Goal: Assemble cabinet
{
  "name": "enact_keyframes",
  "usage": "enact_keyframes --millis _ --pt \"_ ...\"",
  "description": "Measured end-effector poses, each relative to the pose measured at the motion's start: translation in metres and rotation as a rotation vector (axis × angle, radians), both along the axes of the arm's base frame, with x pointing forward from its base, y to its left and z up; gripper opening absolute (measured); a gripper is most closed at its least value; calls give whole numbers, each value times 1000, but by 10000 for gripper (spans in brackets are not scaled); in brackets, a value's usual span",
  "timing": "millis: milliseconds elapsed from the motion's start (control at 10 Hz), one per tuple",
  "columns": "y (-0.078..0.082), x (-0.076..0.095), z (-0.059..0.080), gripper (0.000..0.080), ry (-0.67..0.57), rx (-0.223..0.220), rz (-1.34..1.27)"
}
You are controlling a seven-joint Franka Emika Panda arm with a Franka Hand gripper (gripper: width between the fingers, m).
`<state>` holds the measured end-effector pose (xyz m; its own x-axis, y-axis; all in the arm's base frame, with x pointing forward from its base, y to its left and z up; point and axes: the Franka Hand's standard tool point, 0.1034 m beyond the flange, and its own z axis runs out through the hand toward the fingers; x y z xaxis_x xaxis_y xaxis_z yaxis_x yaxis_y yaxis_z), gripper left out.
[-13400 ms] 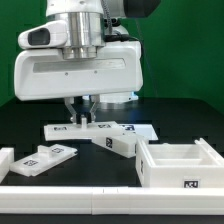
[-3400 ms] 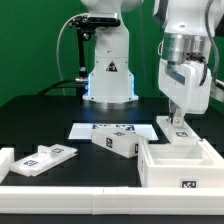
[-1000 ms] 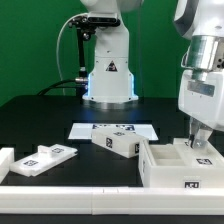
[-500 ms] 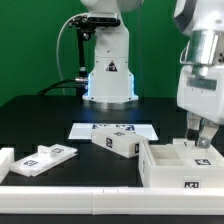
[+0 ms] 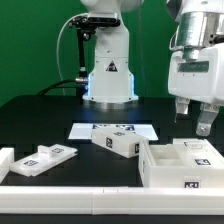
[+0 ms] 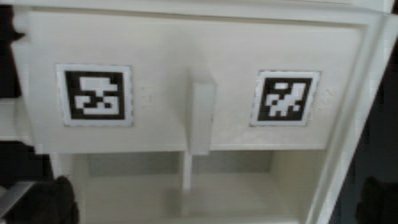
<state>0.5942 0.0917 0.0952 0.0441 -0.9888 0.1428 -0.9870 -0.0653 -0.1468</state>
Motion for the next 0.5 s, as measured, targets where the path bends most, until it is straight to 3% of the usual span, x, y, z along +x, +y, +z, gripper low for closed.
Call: enact_keyframes --millis 200,500 --pt "-5 2 0 799 -20 -5 35" --pt "-66 -6 2 797 -145 -38 93"
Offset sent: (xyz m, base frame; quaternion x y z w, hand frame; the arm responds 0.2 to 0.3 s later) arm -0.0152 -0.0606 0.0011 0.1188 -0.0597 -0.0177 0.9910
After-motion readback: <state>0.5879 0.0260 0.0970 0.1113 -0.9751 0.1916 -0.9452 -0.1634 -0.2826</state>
